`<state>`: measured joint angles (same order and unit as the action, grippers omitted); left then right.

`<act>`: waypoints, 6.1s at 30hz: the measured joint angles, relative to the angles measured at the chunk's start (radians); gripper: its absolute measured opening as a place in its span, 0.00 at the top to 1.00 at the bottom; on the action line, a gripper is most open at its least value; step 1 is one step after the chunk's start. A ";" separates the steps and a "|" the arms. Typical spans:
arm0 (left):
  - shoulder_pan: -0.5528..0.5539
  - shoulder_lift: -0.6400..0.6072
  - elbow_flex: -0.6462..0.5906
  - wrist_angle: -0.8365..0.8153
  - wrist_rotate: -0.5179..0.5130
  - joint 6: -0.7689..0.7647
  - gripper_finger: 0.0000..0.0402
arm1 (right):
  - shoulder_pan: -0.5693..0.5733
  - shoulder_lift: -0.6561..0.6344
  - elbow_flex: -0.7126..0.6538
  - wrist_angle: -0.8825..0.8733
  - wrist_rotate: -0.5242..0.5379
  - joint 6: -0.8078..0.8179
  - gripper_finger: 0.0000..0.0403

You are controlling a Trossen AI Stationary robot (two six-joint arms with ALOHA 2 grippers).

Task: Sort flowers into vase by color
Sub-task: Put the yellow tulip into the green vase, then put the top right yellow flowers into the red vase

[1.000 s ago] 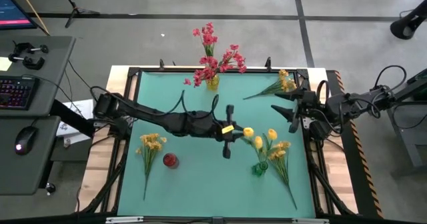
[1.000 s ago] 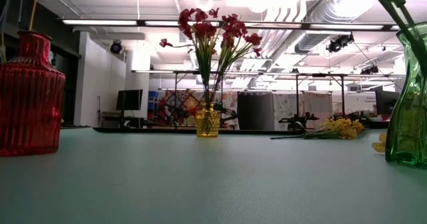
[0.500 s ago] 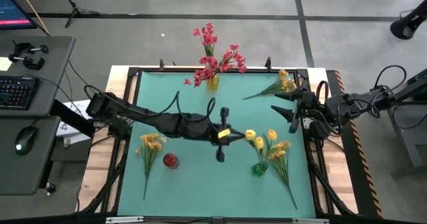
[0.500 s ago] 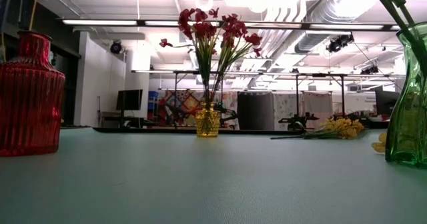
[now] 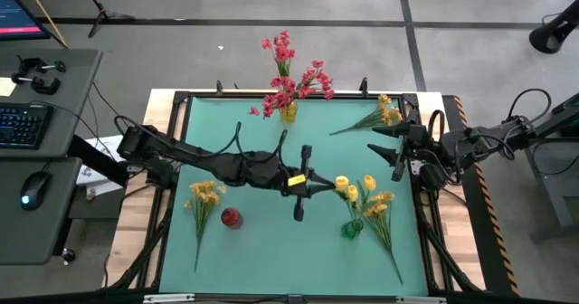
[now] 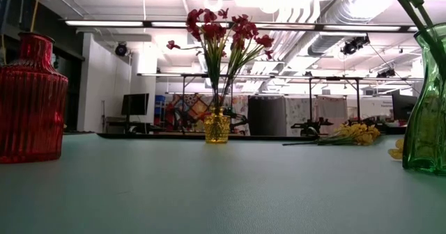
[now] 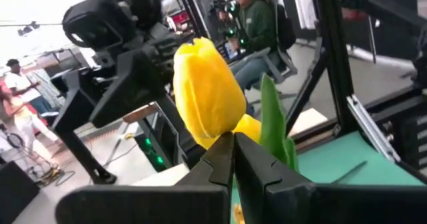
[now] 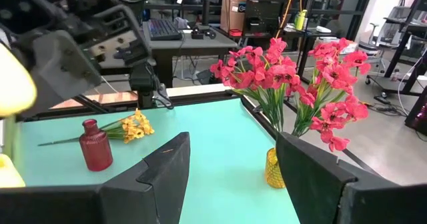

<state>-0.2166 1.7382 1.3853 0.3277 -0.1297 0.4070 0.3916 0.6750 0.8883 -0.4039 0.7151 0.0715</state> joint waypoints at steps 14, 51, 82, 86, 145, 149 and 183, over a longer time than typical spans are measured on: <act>0.030 0.005 0.000 0.098 0.144 -0.039 1.00 | 0.000 0.000 0.000 0.000 0.000 0.000 0.48; -0.103 -0.325 -0.004 -0.503 -0.010 -0.121 1.00 | 0.000 0.000 0.000 -0.030 0.000 0.033 0.48; -0.215 -0.669 -0.850 0.104 -0.459 -0.519 1.00 | -0.287 0.051 0.000 -0.694 0.193 1.084 0.52; -0.222 -0.658 -0.850 0.103 -0.459 -0.530 1.00 | -0.472 0.146 0.000 -0.741 0.080 1.139 0.58; -0.234 -0.605 -0.850 0.065 -0.459 -0.537 1.00 | -1.197 1.008 -0.010 -0.081 -0.518 0.905 0.88; -0.234 -0.605 -0.850 0.065 -0.459 -0.536 1.00 | -1.189 0.996 -0.012 -0.084 -0.471 0.839 0.97; -0.138 -0.606 -0.769 0.509 -0.410 -0.253 0.94 | -0.477 0.204 -0.010 0.600 -0.603 0.165 1.00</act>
<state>-0.3544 1.1320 0.6165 0.8364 -0.5393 0.1539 -0.0856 0.8792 0.8787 0.1961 0.1119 0.2362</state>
